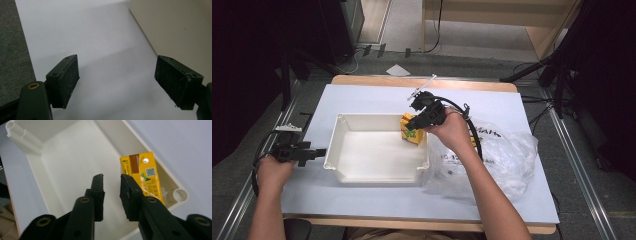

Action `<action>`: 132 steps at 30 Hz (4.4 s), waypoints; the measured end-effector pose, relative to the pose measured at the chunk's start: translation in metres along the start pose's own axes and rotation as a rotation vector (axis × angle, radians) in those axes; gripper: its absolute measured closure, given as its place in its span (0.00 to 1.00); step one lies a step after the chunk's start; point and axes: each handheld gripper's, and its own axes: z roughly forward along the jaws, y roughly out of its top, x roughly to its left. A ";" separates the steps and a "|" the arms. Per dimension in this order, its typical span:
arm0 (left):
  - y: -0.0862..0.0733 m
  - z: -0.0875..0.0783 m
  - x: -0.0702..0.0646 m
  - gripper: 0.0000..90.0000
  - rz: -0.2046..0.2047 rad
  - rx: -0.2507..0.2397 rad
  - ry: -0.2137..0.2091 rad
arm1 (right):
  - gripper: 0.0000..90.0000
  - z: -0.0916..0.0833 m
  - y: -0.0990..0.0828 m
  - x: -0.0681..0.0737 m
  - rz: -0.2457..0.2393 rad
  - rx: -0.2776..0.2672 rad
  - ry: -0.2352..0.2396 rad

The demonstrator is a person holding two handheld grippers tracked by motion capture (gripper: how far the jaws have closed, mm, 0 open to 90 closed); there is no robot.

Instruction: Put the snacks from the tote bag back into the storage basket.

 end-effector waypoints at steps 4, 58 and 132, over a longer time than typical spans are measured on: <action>0.000 0.000 0.000 0.23 0.000 0.001 -0.001 | 1.00 0.008 -0.006 0.002 -0.004 0.028 0.036; 0.001 0.003 0.001 0.23 -0.006 0.000 0.002 | 0.80 0.017 -0.035 0.000 0.037 0.002 0.004; 0.006 0.007 0.002 0.23 -0.003 -0.033 -0.023 | 0.25 -0.048 -0.150 -0.072 0.248 -0.189 -0.129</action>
